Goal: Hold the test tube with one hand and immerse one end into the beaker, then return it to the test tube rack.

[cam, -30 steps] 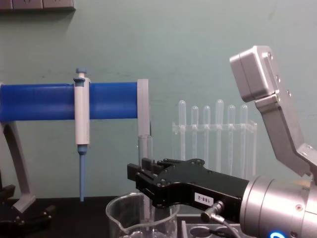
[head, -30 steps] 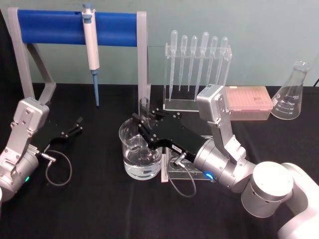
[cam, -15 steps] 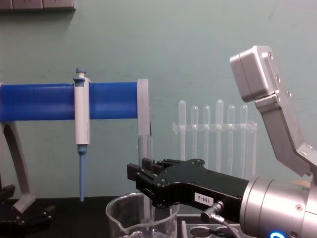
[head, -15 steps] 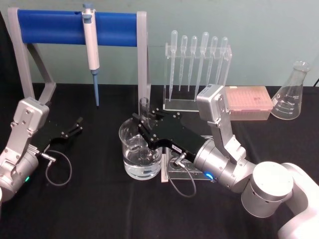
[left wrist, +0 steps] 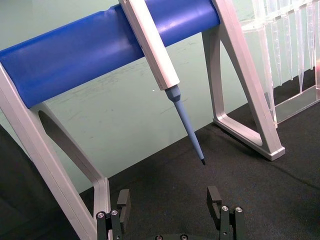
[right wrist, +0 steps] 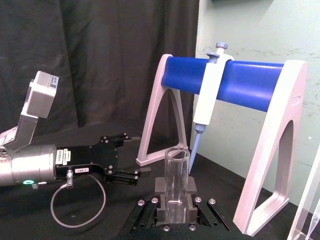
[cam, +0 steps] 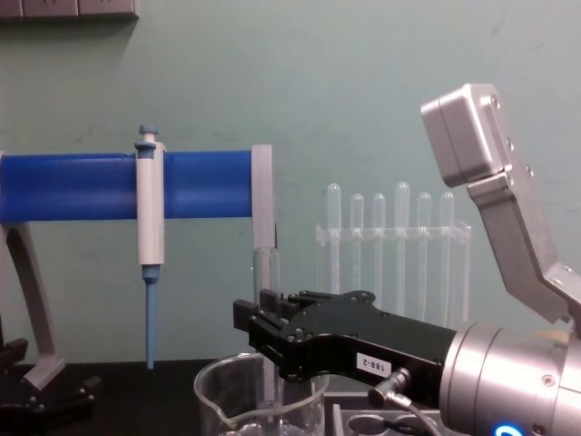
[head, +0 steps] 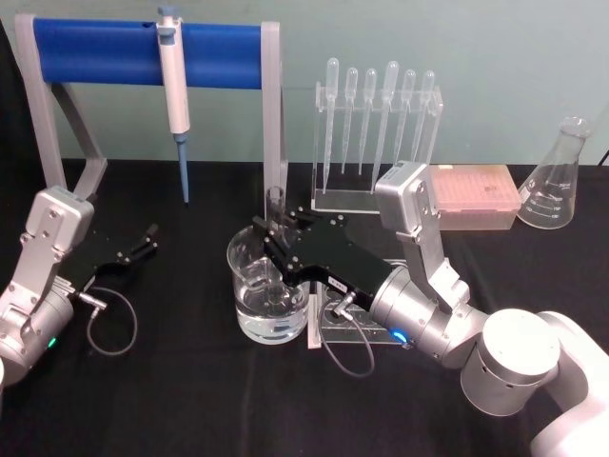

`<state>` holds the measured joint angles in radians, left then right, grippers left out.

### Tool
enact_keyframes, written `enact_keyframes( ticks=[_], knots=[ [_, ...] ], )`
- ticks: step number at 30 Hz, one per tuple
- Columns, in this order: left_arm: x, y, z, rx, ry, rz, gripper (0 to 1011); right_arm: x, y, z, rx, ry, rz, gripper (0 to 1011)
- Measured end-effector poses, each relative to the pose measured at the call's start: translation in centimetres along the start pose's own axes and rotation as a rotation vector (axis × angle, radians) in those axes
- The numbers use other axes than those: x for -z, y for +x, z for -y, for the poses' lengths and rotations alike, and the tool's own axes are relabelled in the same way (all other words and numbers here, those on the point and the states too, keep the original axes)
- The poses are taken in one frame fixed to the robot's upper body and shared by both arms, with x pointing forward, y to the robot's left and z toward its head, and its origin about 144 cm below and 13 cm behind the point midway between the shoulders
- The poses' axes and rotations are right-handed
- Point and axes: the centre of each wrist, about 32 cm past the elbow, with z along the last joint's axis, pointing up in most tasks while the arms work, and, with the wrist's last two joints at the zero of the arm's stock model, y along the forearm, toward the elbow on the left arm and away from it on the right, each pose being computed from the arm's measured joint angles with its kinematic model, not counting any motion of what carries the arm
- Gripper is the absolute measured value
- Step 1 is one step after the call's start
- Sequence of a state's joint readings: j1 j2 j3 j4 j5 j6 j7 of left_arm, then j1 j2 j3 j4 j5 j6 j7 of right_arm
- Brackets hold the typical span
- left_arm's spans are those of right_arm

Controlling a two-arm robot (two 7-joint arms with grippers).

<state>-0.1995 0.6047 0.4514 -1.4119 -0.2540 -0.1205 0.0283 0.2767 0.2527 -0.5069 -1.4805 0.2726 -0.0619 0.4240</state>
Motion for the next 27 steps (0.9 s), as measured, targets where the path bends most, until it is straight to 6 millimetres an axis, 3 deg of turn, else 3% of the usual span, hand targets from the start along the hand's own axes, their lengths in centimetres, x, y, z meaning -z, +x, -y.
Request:
enact_keyframes(
  ticks=[27],
  knots=[
    [0.00,0.00,0.00,0.000,0.000,0.000,1000,0.00,0.00,0.00,0.000,0.000,0.000,226]
  ],
)
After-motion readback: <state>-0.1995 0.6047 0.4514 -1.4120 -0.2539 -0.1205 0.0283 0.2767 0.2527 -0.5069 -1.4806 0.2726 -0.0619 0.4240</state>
